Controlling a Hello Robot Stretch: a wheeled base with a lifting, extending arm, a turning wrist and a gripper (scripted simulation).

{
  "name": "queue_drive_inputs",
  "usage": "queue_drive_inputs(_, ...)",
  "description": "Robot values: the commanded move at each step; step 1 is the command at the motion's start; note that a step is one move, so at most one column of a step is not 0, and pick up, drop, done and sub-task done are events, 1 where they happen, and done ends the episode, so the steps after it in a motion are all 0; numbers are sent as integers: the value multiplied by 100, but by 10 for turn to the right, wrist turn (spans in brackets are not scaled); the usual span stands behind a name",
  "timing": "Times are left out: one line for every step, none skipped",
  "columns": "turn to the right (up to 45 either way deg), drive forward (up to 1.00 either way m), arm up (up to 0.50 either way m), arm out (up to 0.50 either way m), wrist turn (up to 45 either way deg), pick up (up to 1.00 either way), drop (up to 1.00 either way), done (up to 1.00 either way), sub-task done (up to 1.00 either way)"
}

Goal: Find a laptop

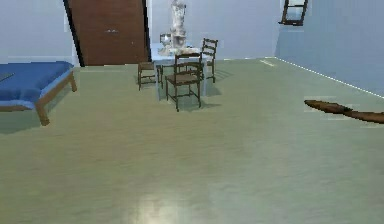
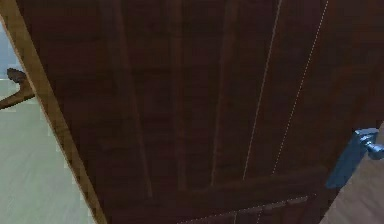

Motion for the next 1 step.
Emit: queue_drive_inputs(0, 20, 0, 0, 0, 0, 0, 0, 0)
